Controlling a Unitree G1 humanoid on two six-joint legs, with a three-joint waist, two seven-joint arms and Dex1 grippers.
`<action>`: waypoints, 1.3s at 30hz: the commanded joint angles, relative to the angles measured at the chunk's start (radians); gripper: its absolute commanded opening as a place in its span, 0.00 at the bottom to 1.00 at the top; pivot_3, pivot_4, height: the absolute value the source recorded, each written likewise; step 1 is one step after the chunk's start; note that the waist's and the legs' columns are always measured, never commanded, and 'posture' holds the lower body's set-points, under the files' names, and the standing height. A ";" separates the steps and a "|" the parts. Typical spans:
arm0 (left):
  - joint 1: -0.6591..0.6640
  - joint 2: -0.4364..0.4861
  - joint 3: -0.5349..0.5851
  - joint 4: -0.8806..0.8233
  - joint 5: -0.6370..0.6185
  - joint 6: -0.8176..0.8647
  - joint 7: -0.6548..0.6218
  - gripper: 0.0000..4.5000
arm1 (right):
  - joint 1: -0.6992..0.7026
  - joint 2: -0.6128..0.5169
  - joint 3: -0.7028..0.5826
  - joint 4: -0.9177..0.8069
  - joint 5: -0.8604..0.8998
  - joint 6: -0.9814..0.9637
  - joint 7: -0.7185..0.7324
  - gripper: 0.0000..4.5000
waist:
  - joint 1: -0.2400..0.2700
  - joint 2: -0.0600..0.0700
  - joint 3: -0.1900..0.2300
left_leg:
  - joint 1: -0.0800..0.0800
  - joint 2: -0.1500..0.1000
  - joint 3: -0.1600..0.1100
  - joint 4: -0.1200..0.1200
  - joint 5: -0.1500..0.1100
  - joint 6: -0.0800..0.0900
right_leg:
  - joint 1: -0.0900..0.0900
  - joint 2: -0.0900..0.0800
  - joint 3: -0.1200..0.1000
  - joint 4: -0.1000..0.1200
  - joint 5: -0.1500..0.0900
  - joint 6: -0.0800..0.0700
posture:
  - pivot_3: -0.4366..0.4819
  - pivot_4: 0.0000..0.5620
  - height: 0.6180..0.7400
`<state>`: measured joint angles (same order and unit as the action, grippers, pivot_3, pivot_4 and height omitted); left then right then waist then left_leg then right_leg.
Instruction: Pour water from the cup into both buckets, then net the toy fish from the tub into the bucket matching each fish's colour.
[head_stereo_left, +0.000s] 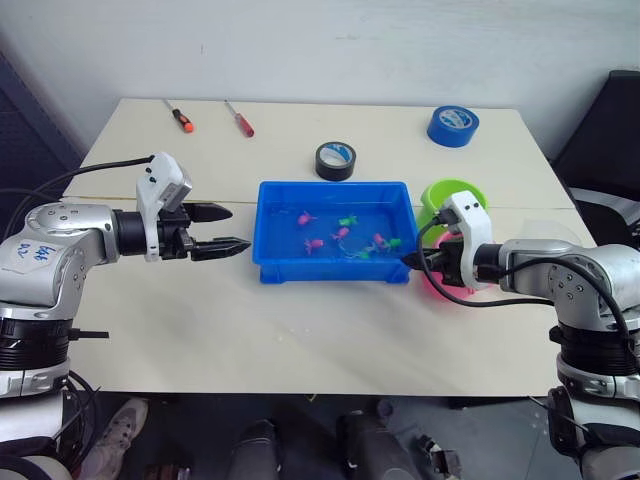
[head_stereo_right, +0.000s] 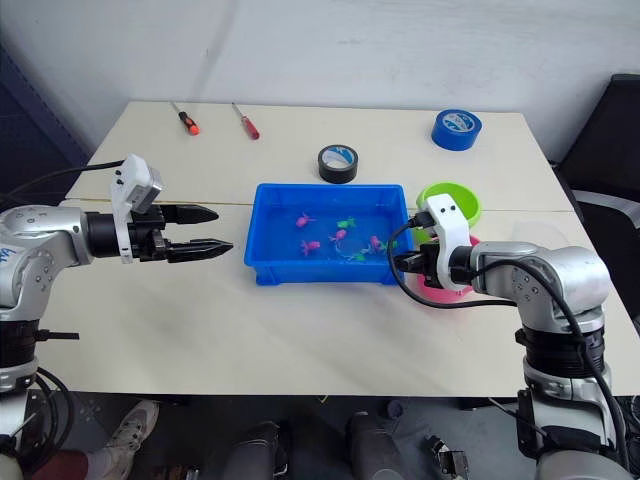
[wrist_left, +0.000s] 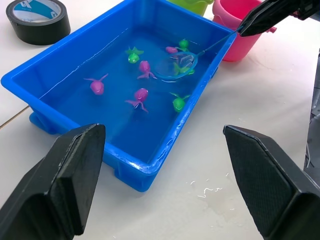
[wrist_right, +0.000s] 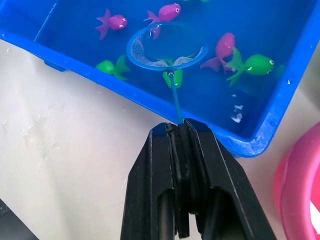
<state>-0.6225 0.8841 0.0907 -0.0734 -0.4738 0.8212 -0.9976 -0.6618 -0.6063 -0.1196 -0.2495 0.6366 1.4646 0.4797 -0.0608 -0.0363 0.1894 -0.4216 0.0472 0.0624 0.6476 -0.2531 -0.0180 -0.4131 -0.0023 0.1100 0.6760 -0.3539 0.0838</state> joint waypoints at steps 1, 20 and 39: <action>-0.001 0.012 0.031 -0.042 -0.023 0.001 0.004 0.92 | -0.028 -0.017 -0.006 -0.028 0.015 0.032 0.006 0.00 | 0.000 0.000 0.000 | 0.000 0.000 0.000 0.000 0.000 0.000 | 0.000 0.000 0.000 0.000 0.000 0.000 | 0.48 0.27 0.95; 0.043 0.013 0.062 -0.081 -0.042 0.011 0.040 0.92 | -0.187 -0.006 0.056 0.173 -0.071 0.102 -0.038 0.00 | -0.001 0.000 0.000 | 0.000 0.000 0.001 0.000 0.000 0.000 | -0.001 0.000 0.001 0.000 0.000 0.000 | 0.48 0.27 0.95; 0.057 0.016 0.072 -0.093 -0.049 0.011 0.051 0.92 | -0.213 0.006 0.083 0.258 -0.161 0.032 -0.081 0.00 | -0.004 0.000 0.000 | 0.000 0.000 0.001 0.000 0.000 0.000 | -0.001 0.000 0.001 0.000 0.000 0.000 | 0.48 0.27 0.95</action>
<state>-0.5616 0.8844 0.1400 -0.1436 -0.5094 0.8390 -0.9467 -0.8526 -0.6087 -0.0089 0.0098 0.5000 1.5253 0.4188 -0.0645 -0.0363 0.1894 -0.4216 0.0472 0.0633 0.6474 -0.2531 -0.0180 -0.4138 -0.0022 0.1107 0.6760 -0.3539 0.0838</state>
